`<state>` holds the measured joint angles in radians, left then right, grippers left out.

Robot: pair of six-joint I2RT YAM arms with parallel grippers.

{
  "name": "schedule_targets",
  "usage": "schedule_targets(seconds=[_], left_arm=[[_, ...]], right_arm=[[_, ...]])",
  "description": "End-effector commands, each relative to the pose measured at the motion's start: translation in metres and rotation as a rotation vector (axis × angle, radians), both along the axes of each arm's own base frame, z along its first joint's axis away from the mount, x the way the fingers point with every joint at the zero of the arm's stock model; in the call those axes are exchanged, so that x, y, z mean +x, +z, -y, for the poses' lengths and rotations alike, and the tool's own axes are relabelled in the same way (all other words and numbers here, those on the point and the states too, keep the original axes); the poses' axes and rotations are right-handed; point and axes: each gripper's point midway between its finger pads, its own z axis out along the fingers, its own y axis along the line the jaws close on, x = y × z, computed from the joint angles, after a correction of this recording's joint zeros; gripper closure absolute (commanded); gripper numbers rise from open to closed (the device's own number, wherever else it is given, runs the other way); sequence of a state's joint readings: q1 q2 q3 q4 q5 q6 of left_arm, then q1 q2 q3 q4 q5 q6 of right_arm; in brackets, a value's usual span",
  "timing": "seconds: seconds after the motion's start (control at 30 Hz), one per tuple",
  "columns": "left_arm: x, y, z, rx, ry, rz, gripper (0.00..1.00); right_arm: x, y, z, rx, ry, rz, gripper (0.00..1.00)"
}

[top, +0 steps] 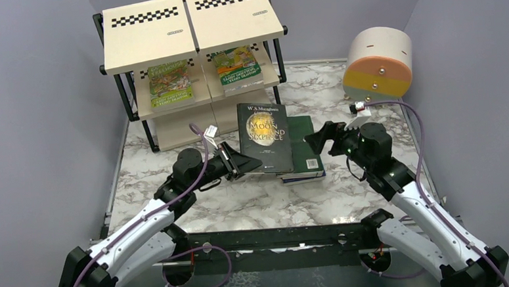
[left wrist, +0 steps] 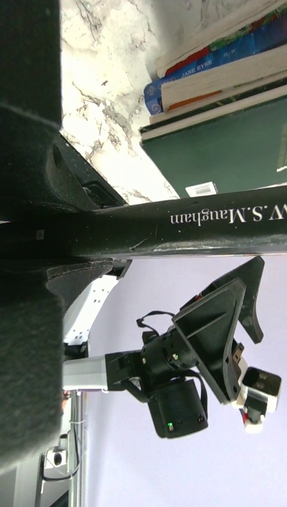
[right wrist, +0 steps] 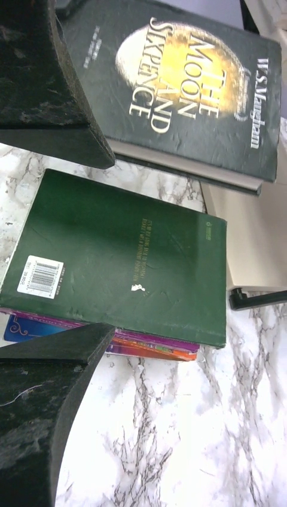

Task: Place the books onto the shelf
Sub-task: Pick up the book from the center of the board, then place the book on the shelf.

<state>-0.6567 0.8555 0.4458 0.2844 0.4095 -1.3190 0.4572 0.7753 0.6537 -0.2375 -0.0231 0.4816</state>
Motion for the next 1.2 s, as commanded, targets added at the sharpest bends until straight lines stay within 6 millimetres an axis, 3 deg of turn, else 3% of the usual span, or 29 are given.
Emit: schedule_targets(seconds=[0.0,0.2,0.5,0.93,1.17], left_arm=[[-0.008,0.051,-0.009,-0.082,0.017,0.133,1.00],[-0.021,0.077,-0.024,-0.092,0.042,0.198,1.00],[-0.014,0.130,-0.044,-0.029,0.153,0.290,1.00],[0.011,0.154,-0.045,-0.074,0.263,0.265,1.00],[0.027,0.168,-0.067,-0.103,0.418,0.286,1.00]], right_arm=[[-0.005,0.013,0.011,-0.029,-0.033,0.036,0.00],[-0.017,0.018,0.013,-0.013,-0.013,0.053,0.00],[-0.028,0.034,0.012,0.019,0.018,0.074,0.01],[-0.041,0.039,0.009,0.047,0.057,0.092,0.01],[-0.045,0.035,0.008,0.057,0.068,0.086,0.01]])
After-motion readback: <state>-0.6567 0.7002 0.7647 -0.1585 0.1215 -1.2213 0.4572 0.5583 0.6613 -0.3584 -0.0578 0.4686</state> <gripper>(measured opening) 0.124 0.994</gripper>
